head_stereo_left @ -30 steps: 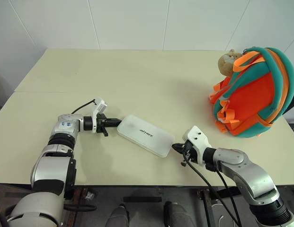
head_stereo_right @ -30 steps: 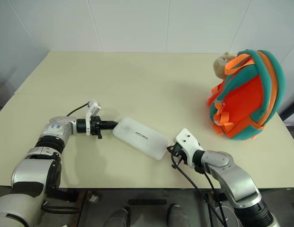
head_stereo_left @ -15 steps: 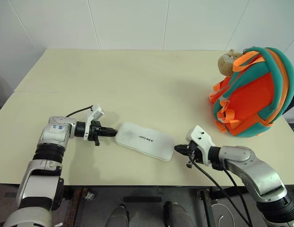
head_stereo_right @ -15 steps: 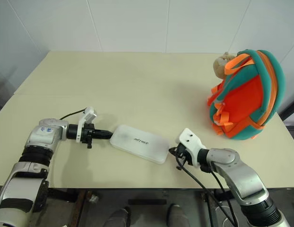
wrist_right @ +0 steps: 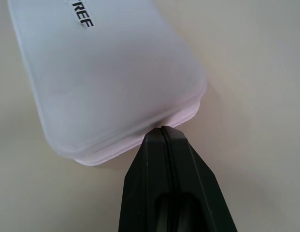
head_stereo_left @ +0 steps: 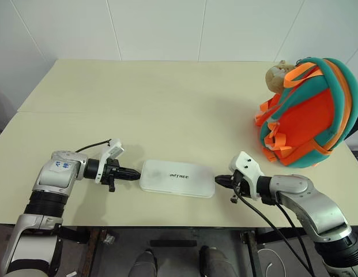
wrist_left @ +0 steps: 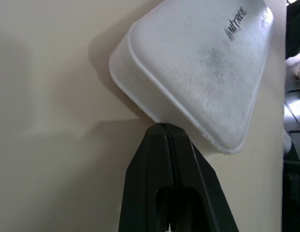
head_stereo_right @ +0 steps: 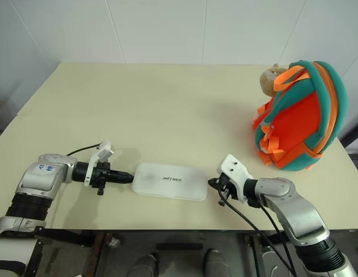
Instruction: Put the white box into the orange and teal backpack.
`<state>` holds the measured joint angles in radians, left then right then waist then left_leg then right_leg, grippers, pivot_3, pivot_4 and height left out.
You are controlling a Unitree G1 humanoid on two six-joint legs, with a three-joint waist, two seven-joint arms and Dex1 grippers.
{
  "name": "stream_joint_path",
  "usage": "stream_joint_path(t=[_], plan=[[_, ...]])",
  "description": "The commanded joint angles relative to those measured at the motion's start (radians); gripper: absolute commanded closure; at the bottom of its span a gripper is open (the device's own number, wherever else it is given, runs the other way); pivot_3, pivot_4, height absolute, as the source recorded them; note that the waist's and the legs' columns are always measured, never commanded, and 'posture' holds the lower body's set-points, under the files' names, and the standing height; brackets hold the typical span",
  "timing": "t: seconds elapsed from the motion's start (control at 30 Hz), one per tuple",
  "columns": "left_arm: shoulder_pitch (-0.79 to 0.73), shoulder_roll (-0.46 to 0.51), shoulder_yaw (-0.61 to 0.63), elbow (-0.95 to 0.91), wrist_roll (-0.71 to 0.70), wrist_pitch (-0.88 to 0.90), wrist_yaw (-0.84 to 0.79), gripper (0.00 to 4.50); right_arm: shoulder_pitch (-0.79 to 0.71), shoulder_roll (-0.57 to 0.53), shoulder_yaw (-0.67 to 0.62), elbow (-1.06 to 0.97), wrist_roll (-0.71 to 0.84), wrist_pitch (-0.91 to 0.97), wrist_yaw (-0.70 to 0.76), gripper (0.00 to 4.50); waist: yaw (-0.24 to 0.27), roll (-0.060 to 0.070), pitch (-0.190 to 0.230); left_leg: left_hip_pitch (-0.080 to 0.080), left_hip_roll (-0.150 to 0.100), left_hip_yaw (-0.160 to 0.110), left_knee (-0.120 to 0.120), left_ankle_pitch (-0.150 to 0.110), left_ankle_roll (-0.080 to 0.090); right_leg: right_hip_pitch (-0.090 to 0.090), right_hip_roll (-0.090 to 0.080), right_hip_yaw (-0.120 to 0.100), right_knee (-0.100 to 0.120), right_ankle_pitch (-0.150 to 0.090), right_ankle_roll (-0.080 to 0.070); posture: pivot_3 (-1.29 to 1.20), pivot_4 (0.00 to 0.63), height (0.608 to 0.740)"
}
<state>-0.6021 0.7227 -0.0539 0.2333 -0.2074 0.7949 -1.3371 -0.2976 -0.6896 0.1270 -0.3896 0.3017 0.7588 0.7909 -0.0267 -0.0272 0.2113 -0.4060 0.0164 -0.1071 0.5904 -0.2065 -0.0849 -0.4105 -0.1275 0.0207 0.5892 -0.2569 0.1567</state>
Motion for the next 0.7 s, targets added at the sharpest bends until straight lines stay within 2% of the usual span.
stream_joint_path(t=[0.03,0.17,0.5,0.7], plan=[[0.027,0.003,-0.017,-0.102,-0.064,0.022,-0.015,4.49,-0.015,0.0,0.024,-0.024,0.009,-0.063,0.042,4.5,0.0,0.0,0.0,0.0,0.0,0.0,0.0,0.0,0.0,0.0,0.0,0.0,0.0,-0.001,-0.001,0.0,0.15,0.74],[0.056,0.017,-0.023,-0.138,-0.072,0.045,0.0,4.49,0.0,-0.007,0.027,-0.029,0.003,-0.067,0.054,4.5,-0.001,0.0,0.0,0.0,0.0,0.0,0.0,0.0,0.0,0.0,0.0,0.0,0.0,-0.005,-0.008,0.0,0.15,0.74],[0.079,0.043,0.0,-0.135,-0.084,0.048,0.057,4.49,0.046,-0.028,0.01,-0.034,-0.015,-0.073,0.056,4.5,0.0,0.0,0.0,0.0,0.0,0.0,0.001,0.0,0.0,0.0,0.0,0.0,0.0,-0.005,-0.009,0.0,0.15,0.74],[0.063,0.041,0.062,-0.107,-0.111,0.03,0.128,4.49,0.039,-0.08,-0.049,0.058,-0.047,-0.127,0.048,4.5,0.0,0.0,0.0,0.0,0.0,0.0,0.001,0.0,0.0,0.0,0.0,0.001,0.0,-0.006,-0.011,0.0,0.15,0.74]])
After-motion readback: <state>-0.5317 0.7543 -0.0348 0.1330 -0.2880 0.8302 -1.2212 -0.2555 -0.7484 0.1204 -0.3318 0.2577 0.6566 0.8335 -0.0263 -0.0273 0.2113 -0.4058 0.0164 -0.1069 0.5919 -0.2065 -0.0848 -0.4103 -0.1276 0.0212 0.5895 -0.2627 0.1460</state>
